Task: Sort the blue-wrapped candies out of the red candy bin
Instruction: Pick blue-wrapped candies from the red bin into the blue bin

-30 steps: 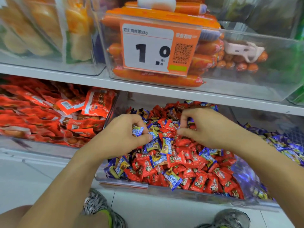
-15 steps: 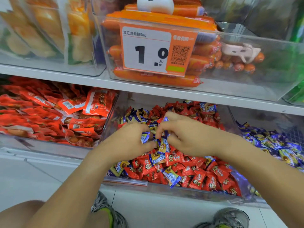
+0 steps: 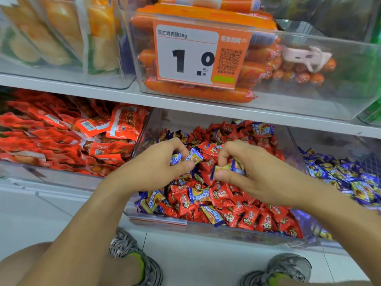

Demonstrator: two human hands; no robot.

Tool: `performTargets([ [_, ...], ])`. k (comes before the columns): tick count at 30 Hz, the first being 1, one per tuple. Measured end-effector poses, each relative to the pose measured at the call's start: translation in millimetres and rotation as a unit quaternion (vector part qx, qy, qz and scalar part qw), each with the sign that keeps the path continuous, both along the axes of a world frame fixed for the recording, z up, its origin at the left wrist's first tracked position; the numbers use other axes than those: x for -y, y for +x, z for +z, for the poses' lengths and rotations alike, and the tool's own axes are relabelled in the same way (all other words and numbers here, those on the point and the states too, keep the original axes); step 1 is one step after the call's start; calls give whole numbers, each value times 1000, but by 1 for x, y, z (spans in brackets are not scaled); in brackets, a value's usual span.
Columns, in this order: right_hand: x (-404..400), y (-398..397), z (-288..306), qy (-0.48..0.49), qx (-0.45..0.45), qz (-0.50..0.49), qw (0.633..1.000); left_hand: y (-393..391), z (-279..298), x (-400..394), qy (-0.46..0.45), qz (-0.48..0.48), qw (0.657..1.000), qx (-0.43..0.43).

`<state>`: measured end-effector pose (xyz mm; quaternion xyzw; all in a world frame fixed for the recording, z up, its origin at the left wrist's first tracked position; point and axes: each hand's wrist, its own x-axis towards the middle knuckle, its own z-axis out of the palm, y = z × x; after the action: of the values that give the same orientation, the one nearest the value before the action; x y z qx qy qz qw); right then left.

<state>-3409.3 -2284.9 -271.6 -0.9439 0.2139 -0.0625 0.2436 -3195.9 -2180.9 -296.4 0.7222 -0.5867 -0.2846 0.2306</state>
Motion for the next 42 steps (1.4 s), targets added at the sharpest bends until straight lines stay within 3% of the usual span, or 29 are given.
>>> performTargets([
  [3,-11,-12,-1,16,-3,26,1000,-6,2,-3,-1,-34,998,-61],
  [5,-17,-17,-5,-28,3,28,999,-15,1,-2,-3,-49,993,-104],
  [11,-38,-19,-30,-64,-57,9,996,-24,-13,-10,53,-110,990,71],
  [20,-47,-1,-23,-150,-203,-48,966,-32,-21,-16,-3,-64,988,141],
  [25,-48,-4,-21,-164,-190,-13,968,-24,-21,-12,-5,-62,982,178],
  [30,-36,-25,-22,0,-72,-68,995,-19,-12,-11,-4,-50,992,120],
  [34,-40,-37,-19,60,11,-121,991,-11,-2,-15,-1,-20,997,76],
  [37,-46,-39,-18,112,64,-164,978,-20,-7,-17,-9,-9,996,92],
  [39,-50,-39,-19,183,106,-194,958,-30,-14,-18,-22,-13,989,149],
  [42,-53,-43,-18,332,196,-267,883,-41,-19,-17,-33,-14,971,238],
])
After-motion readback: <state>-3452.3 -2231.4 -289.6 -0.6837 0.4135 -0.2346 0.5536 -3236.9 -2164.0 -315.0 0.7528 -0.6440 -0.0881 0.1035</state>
